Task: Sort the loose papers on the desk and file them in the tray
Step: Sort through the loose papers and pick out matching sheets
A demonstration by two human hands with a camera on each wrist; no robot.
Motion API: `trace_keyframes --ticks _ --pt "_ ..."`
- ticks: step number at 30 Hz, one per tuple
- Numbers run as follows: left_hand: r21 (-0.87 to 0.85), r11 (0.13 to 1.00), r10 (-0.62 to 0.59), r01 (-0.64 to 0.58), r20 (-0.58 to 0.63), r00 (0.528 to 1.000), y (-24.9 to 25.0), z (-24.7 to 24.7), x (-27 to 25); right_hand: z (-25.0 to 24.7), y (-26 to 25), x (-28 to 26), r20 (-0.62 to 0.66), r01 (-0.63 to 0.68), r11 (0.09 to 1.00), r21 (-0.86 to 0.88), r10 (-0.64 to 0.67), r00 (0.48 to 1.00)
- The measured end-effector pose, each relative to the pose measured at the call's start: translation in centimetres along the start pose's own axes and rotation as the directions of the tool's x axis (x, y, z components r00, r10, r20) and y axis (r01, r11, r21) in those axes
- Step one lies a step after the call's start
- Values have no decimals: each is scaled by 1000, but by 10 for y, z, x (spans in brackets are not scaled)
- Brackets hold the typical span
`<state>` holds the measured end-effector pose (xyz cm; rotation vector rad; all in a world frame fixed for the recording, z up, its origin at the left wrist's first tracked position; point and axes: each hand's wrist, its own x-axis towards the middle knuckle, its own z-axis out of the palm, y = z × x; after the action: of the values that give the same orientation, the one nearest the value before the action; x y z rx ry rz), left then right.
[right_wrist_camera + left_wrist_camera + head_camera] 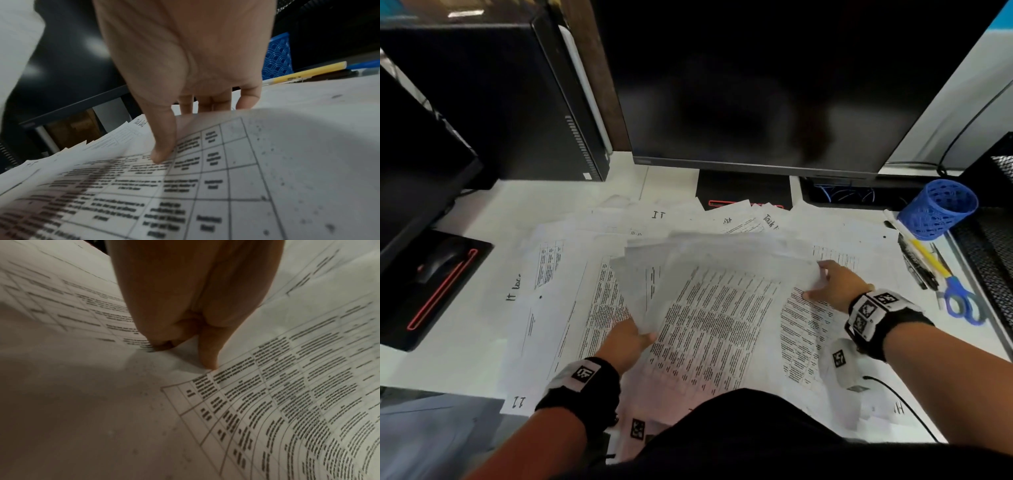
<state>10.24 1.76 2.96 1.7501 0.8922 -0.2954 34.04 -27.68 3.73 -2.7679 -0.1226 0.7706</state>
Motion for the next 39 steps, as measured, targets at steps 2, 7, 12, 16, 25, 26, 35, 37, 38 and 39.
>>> trace_keyframes --ticks 2,7,12,16,25,26,35,37,38,39 --pt "5 1000 24 -24 7 1000 1 1 -2 1 -2 -3 7 14 999 34 -14 1000" --pt "-93 994 56 -54 23 998 -1 3 -6 -4 1 -10 -106 105 980 167 -88 990" --pt "-126 985 118 -116 7 993 1 6 -7 -17 16 -11 -177 103 927 362 -40 983" --pt "-132 984 127 -121 36 991 1 2 -7 -37 27 -19 -258 123 876 466 2 966" --pt "-182 976 115 -119 -29 993 8 1 -7 -88 48 -25 -454 201 792 577 106 885" --pt "-189 974 115 -127 -73 991 10 -2 -4 -95 46 -27 -470 228 780 582 95 877" --pt "-151 941 267 -304 -225 937 87 -30 -14 -144 30 -37 -567 414 735 538 -48 822" --pt "-154 923 314 -354 -235 920 105 -32 -18 -149 23 -41 -562 435 750 498 -102 821" --pt "-148 915 334 -374 -239 912 113 -33 -19 -151 19 -44 -563 450 751 482 -128 817" --pt "-133 908 359 -397 -242 902 120 -34 -20 -153 15 -47 -571 469 744 476 -145 808"
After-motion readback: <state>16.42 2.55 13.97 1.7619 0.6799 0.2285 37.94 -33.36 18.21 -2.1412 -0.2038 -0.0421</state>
